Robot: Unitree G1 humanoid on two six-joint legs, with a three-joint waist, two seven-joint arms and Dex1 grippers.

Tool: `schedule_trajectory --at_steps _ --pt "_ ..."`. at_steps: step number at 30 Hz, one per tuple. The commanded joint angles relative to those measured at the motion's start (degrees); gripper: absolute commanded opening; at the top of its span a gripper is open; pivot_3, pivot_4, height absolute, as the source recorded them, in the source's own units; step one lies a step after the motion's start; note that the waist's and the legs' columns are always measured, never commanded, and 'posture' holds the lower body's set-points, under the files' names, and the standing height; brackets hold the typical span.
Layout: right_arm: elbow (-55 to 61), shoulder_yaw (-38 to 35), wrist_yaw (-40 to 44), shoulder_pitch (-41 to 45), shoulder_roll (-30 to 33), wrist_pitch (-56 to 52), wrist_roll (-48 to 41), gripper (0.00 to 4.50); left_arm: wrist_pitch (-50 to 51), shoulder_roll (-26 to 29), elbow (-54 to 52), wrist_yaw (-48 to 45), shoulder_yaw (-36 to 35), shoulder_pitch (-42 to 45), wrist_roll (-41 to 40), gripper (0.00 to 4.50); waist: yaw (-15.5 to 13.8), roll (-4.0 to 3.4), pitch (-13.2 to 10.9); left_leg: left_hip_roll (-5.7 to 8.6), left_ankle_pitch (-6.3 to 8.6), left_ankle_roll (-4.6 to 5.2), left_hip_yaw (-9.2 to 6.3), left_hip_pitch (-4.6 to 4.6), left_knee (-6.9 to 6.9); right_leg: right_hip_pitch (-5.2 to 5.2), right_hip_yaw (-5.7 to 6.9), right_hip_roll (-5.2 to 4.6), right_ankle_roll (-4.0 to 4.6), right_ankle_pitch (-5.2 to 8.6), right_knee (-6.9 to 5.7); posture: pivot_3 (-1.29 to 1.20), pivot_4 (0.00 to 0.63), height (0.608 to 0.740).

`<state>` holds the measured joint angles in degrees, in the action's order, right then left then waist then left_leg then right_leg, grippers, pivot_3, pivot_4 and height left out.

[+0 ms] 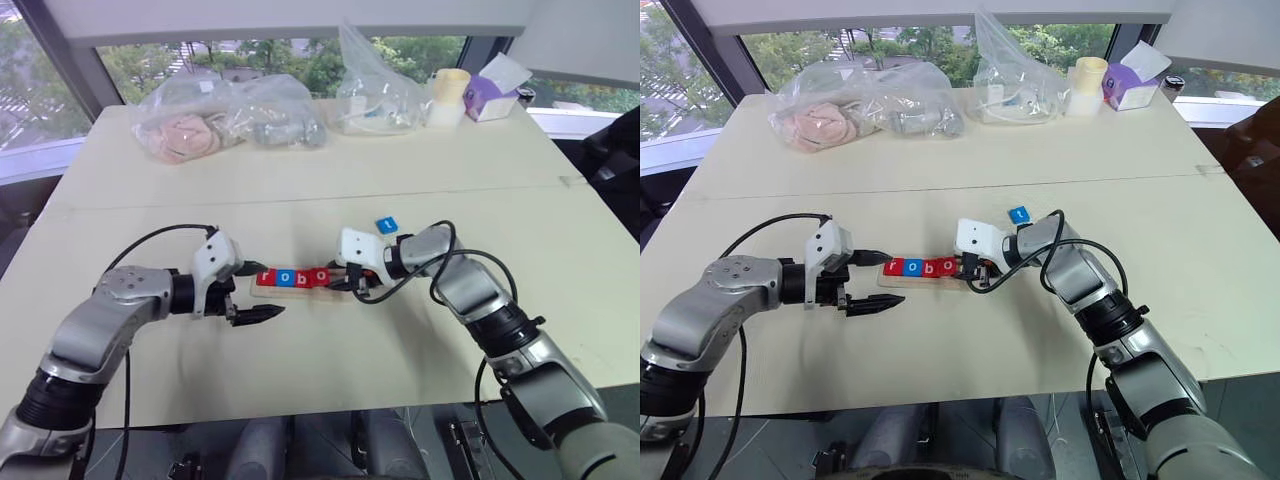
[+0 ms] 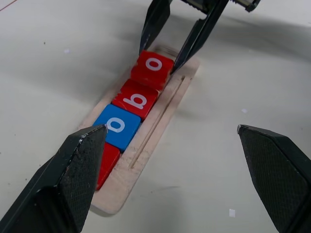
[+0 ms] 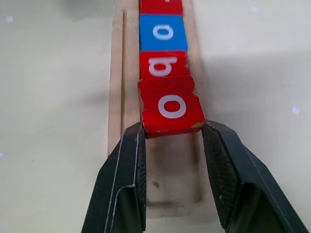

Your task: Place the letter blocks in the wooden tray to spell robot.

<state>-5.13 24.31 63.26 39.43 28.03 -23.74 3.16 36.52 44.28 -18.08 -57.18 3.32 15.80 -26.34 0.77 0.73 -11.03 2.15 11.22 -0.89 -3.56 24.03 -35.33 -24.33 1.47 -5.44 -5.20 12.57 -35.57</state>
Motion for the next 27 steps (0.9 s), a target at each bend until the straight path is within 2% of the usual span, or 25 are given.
schedule_trajectory --at_steps 1,8,18,27 --pt "2.31 -1.5 -0.62 0.38 0.28 -0.46 -0.67 1.09 -1.2 -0.24 -0.6 0.31 -0.54 0.41 0.15 4.5 0.0 0.0 0.0 0.0 0.0 0.0 0.0 0.0 0.0 0.0 0.0 0.0 0.0 0.0 0.0 0.0 0.15 0.74" --pt "5.21 -2.38 -1.46 -0.49 1.28 -2.19 -1.16 1.09 -1.15 -0.37 -0.69 0.48 -0.57 0.18 0.1 4.5 -0.01 0.0 0.0 0.0 0.0 0.0 0.0 0.0 0.0 0.0 0.0 0.0 0.0 0.0 0.0 0.0 0.15 0.74" --pt "4.69 1.1 -2.19 -1.31 1.73 1.46 1.53 1.09 -1.62 -1.06 0.26 0.18 -0.1 0.98 0.68 4.5 0.02 0.0 0.0 0.0 0.0 0.0 0.0 0.0 0.0 0.0 0.0 0.0 0.0 0.0 0.0 0.0 0.15 0.74" --pt "3.26 1.35 -4.25 -0.21 -1.88 -0.47 1.3 1.09 -2.31 -0.97 0.16 0.25 0.14 0.09 1.89 4.5 -0.02 0.0 0.0 0.0 0.0 0.0 0.0 0.0 0.0 0.0 0.0 0.0 0.0 0.0 0.0 0.0 0.15 0.74"
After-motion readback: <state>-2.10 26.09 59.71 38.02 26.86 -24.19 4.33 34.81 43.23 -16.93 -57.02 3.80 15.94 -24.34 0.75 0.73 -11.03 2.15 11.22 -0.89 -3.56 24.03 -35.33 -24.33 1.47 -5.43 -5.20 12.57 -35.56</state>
